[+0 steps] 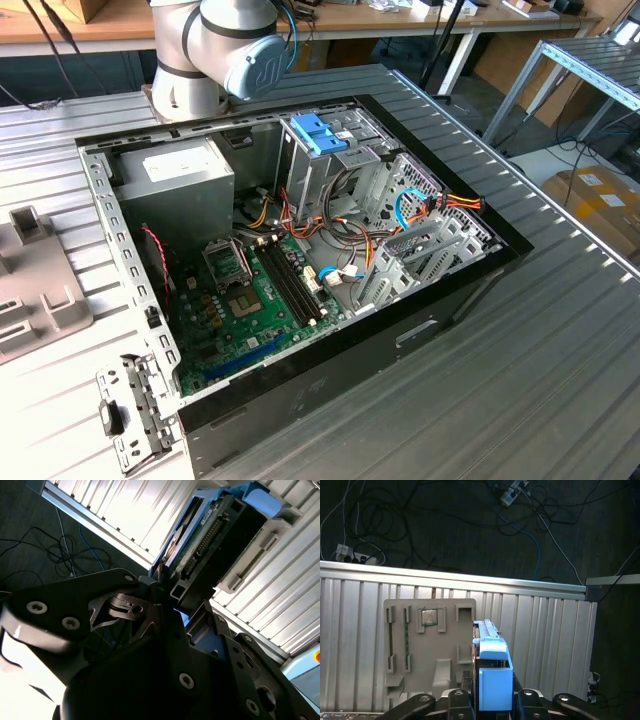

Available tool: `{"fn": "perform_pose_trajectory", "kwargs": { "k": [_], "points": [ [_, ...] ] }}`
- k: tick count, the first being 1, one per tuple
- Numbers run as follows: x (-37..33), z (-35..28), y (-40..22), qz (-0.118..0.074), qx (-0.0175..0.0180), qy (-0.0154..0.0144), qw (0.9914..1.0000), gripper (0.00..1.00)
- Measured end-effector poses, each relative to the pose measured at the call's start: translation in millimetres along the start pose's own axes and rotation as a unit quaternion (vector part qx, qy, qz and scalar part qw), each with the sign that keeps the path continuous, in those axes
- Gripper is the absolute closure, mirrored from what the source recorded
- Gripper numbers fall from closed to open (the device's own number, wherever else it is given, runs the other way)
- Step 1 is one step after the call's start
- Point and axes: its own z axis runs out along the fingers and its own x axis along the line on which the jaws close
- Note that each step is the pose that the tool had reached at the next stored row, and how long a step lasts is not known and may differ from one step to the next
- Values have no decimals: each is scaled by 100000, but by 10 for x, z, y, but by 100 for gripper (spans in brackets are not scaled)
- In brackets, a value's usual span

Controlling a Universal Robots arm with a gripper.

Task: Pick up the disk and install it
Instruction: 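Pick up the disk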

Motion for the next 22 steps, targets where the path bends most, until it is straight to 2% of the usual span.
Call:
{"fn": "perform_pose_trajectory", "kwargs": {
  "k": [22],
  "points": [
    [-23, -225, -11, 5, 12, -157, 100000, 63]
  ]
}}
